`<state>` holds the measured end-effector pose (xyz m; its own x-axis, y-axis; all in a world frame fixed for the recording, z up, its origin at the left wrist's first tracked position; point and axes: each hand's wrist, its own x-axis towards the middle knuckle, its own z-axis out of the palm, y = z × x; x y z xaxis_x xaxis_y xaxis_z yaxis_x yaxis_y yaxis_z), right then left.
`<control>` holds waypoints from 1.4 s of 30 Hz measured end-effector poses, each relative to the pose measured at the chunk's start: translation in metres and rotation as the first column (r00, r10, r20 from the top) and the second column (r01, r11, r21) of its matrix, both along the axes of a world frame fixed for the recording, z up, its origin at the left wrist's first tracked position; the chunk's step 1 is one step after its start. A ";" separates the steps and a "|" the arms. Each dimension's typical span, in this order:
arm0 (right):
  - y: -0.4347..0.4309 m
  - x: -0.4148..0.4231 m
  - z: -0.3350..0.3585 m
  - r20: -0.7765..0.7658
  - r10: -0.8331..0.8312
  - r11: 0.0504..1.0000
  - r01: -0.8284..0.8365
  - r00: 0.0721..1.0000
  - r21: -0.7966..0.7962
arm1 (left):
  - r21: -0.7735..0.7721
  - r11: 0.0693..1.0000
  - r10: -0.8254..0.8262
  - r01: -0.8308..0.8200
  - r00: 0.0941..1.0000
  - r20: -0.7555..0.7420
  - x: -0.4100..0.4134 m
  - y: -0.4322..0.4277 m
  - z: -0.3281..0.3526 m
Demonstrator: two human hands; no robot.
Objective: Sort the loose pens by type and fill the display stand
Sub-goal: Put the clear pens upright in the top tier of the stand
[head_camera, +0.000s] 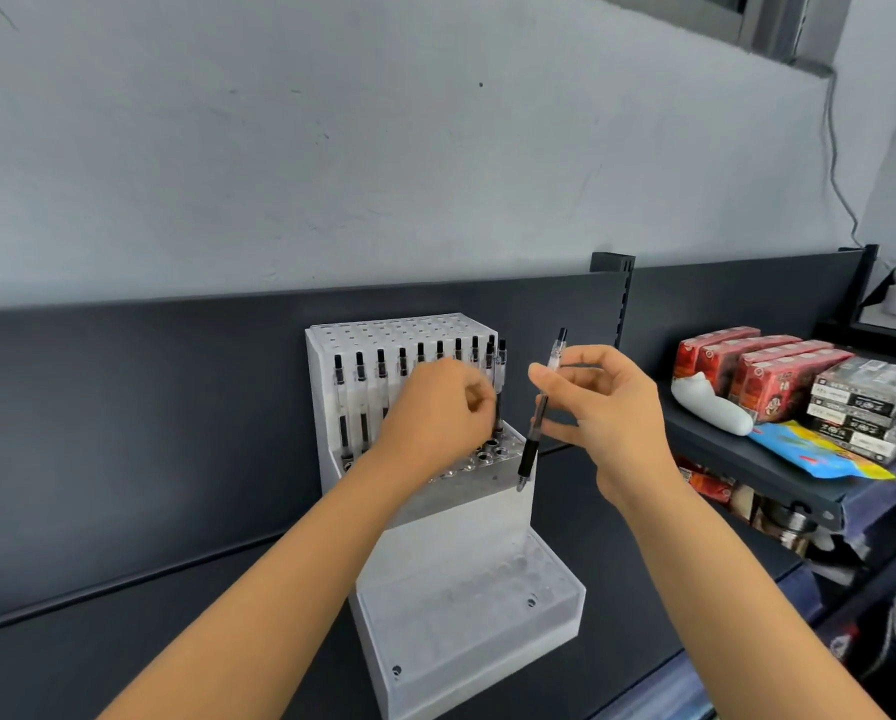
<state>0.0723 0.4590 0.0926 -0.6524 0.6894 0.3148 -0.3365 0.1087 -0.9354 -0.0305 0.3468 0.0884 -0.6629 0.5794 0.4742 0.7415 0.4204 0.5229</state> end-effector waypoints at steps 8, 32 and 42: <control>-0.014 -0.016 0.010 -0.048 0.149 0.989 -0.149 0.988 -0.009 | 0.107 0.983 -0.147 0.150 0.989 -0.029 0.007 -0.011 0.012; 0.004 0.009 -0.038 0.304 -0.383 0.455 -0.108 0.873 0.884 | -0.219 0.946 0.177 -0.238 0.949 -0.262 -0.007 -0.009 -0.019; -0.108 -0.003 -0.067 0.152 0.054 0.424 -0.160 0.987 0.891 | -0.189 0.774 0.397 -0.604 0.696 -0.598 0.046 -0.175 -0.048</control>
<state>0.0693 0.3506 0.0257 -0.7595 -0.0277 0.6500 -0.3345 0.8735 -0.3536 0.0154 0.1718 0.0409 -0.6275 0.4189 0.6563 0.4649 0.8778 -0.1158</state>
